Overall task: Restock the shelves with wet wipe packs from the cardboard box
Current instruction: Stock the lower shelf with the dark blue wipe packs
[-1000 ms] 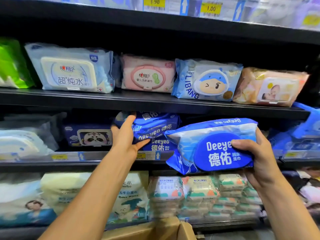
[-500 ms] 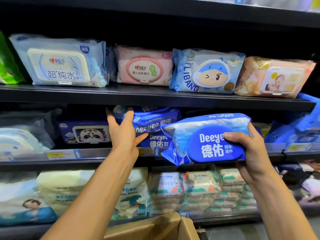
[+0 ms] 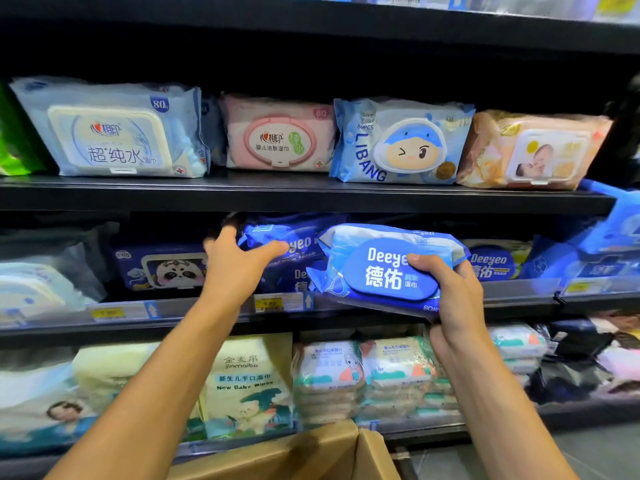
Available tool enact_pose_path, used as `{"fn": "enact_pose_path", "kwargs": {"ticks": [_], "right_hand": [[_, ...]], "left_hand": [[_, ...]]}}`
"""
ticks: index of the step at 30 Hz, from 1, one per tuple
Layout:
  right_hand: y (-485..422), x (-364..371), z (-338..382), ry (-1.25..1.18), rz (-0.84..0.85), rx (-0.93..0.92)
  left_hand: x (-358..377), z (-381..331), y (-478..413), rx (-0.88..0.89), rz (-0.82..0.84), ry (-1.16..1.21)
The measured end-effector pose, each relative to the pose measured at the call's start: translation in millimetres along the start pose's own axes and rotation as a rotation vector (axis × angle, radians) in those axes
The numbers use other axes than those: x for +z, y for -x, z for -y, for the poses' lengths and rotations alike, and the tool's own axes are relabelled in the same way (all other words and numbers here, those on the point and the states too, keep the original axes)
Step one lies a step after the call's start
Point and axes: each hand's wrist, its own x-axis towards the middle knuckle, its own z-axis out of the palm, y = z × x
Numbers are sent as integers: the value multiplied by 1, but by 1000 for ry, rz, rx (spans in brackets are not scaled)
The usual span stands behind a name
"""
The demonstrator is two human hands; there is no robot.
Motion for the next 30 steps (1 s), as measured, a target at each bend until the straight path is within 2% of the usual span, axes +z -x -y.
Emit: {"fn": "enact_pose_path", "kwargs": {"ticks": [1,2,7,11,15,17,22,27,30], "right_hand": [[0,-1,1,2,6,6],[1,-2,2,7,15,8],[4,-15,7,26,111,6],[2,-28,9,2,181,8],[6,-30,12,-24,265,2],[10,-26,15,-26,322,-11],[17,-17,16,-13,393,-20],[18,-15,19,1,397,-4],[15,-20,19,14,369,-12]], "left_hand": [[-4,3,-1,73,-8,-175],[-9,4,-2,125,4,-241],[-22,7,-29,159,197,-249],[-24,15,-47,169,220,-194],[-16,22,-47,185,194,-16],[-12,33,-50,206,129,35],[4,45,-37,384,-39,-47],[12,47,-43,414,-89,-148],[10,46,-52,409,-122,-333]]}}
